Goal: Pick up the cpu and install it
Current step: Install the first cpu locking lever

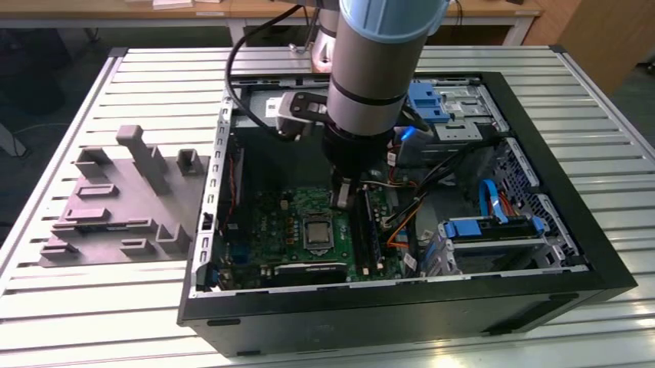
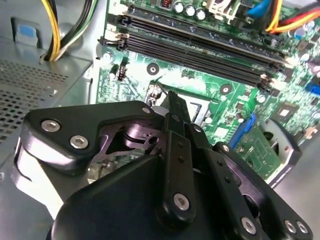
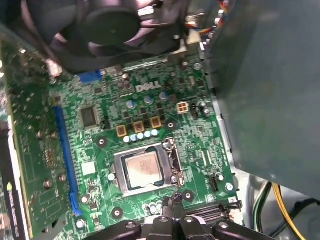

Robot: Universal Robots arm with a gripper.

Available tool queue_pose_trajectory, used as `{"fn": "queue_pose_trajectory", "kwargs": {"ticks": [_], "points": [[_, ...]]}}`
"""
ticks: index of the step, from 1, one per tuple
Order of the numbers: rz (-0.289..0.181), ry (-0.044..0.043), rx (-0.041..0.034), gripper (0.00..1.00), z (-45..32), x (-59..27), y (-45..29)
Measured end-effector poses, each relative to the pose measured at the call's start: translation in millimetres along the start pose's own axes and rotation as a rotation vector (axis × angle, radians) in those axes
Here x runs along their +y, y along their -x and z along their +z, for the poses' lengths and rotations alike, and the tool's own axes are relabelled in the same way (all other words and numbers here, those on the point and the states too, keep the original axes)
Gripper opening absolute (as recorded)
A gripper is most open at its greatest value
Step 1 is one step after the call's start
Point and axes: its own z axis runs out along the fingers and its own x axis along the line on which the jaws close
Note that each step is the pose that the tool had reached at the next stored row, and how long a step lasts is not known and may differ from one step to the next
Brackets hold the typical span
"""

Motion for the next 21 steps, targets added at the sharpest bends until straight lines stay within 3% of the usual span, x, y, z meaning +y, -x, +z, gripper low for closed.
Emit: {"fn": "queue_pose_trajectory", "kwargs": {"ticks": [3,6,11,15,21], "points": [[-0.054,-0.0002,0.0044,0.11,1.9,-0.2,0.0],[-0.078,-0.0005,0.0076,0.11,2.1,-0.1,-0.4],[-0.109,-0.0066,0.0406,0.11,2.4,0.0,-0.4],[-0.151,-0.0075,0.0446,0.11,3.3,0.0,-1.5],[-0.156,-0.0076,0.0449,0.11,3.5,-0.5,-3.5]]}}
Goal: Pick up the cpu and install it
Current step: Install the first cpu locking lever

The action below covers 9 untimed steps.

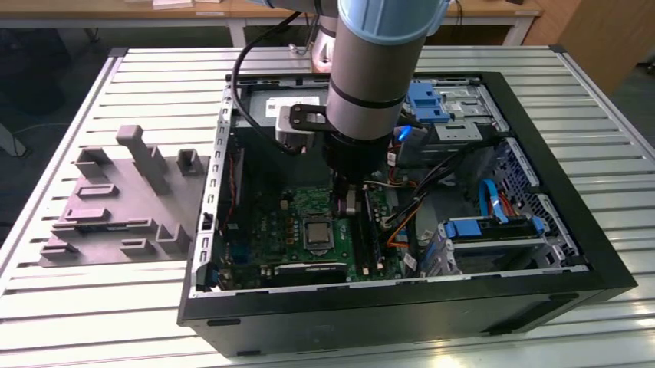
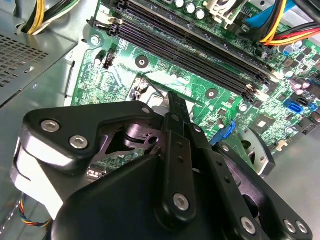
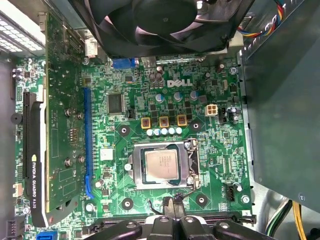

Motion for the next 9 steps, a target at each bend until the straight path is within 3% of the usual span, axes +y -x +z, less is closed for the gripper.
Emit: {"fn": "queue_pose_trajectory", "kwargs": {"ticks": [9], "points": [[0.000,0.0000,0.0000,0.11,0.0,0.0,-0.2]]}}
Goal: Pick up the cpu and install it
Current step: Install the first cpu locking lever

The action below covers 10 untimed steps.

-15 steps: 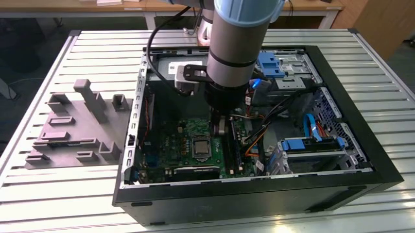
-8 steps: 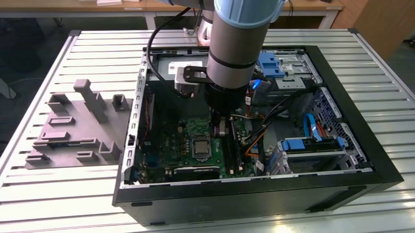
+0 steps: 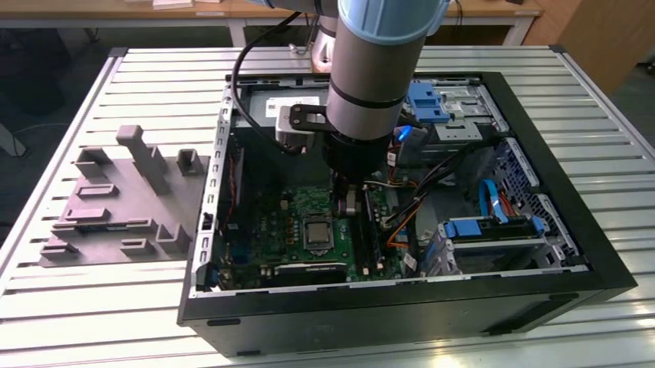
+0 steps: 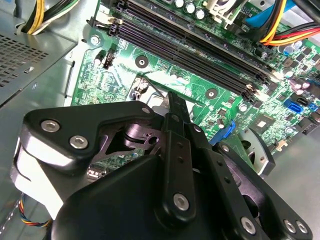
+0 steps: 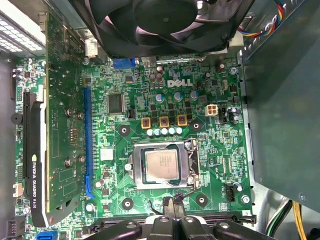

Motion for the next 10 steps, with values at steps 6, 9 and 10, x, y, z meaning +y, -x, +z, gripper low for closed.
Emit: {"fn": "queue_pose_trajectory", "kwargs": {"ticks": [6,9,10], "points": [[-0.011,-0.0031,0.0342,0.11,0.3,-0.1,-0.2],[-0.029,-0.0042,0.0358,0.11,1.3,-0.1,-1.0],[-0.035,-0.0045,0.0362,0.11,1.7,-0.2,-1.2]]}}
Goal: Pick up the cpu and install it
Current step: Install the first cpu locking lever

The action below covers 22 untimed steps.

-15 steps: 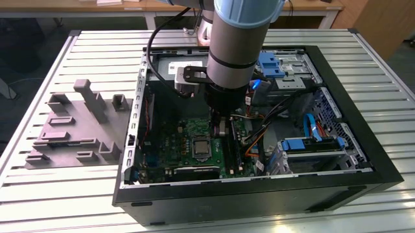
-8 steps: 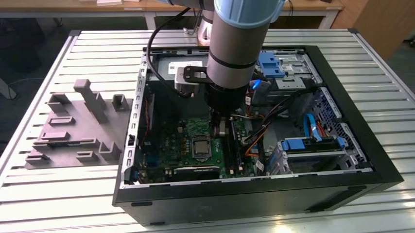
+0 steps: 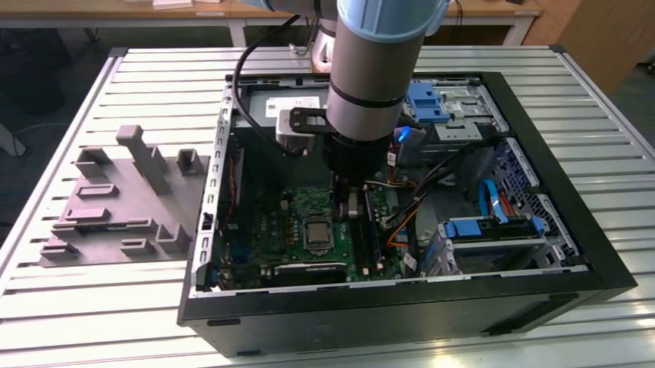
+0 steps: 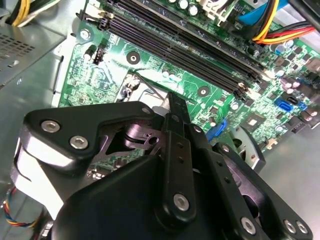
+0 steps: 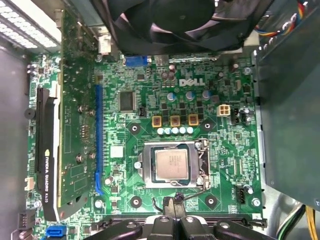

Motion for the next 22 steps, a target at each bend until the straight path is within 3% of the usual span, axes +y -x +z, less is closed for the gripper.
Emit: {"fn": "queue_pose_trajectory", "kwargs": {"ticks": [10,22], "points": [[-0.039,-0.0027,0.0032,0.11,10.6,-1.0,-4.6],[-0.076,-0.0055,0.0057,0.11,15.8,-1.6,-10.3]]}}
